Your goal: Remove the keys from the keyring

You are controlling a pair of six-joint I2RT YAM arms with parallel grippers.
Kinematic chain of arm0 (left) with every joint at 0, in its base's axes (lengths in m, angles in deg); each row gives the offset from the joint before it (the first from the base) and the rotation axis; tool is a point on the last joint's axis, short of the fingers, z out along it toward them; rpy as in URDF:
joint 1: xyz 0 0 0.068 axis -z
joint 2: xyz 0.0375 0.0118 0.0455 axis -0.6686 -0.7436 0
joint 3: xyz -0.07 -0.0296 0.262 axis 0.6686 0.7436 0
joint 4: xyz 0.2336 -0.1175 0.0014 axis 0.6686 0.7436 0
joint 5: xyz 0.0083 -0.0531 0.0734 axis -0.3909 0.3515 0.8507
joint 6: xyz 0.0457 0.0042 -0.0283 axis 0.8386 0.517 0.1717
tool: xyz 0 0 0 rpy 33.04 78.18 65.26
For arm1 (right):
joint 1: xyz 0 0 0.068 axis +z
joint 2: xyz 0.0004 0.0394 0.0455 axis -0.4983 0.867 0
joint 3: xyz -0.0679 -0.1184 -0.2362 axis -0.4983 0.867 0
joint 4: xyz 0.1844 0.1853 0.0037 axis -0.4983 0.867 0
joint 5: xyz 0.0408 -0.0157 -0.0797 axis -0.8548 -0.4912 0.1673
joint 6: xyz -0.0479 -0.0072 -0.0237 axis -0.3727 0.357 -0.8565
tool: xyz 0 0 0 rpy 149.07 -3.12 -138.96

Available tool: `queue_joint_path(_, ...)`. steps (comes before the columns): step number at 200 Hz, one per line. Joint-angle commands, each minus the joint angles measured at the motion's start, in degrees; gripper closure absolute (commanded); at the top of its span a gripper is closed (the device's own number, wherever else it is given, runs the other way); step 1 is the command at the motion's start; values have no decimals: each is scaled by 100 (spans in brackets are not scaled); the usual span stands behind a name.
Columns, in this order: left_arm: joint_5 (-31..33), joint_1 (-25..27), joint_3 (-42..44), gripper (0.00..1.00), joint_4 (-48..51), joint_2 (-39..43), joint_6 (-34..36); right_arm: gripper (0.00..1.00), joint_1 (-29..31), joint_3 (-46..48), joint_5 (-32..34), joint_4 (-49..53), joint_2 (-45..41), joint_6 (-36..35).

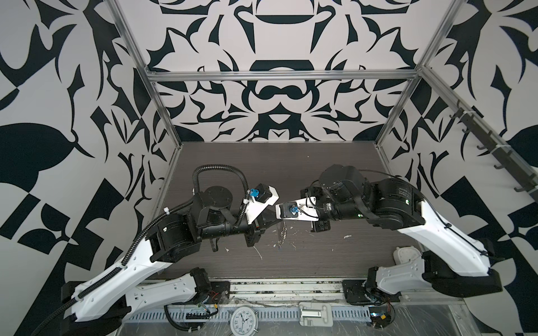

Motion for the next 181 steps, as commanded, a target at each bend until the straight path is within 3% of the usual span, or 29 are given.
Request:
queue_joint_path(1, -528, -3, 285, 100, 457, -55, -100, 100, -20, -76, 20, -1280, -355, -38)
queue_joint_path(81, -1310, -327, 587, 100, -289, 129, -453, 100, -13, 487, -172, -2020, -649, 28)
queue_joint_path(143, -1268, -449, 855, 100, -720, 266, -643, 76, -12, 586, -364, -2207, -592, 343)
queue_joint_path(181, -968, -533, 1200, 100, -1275, 512, -863, 73, -13, 507, -532, -2207, -438, 600)
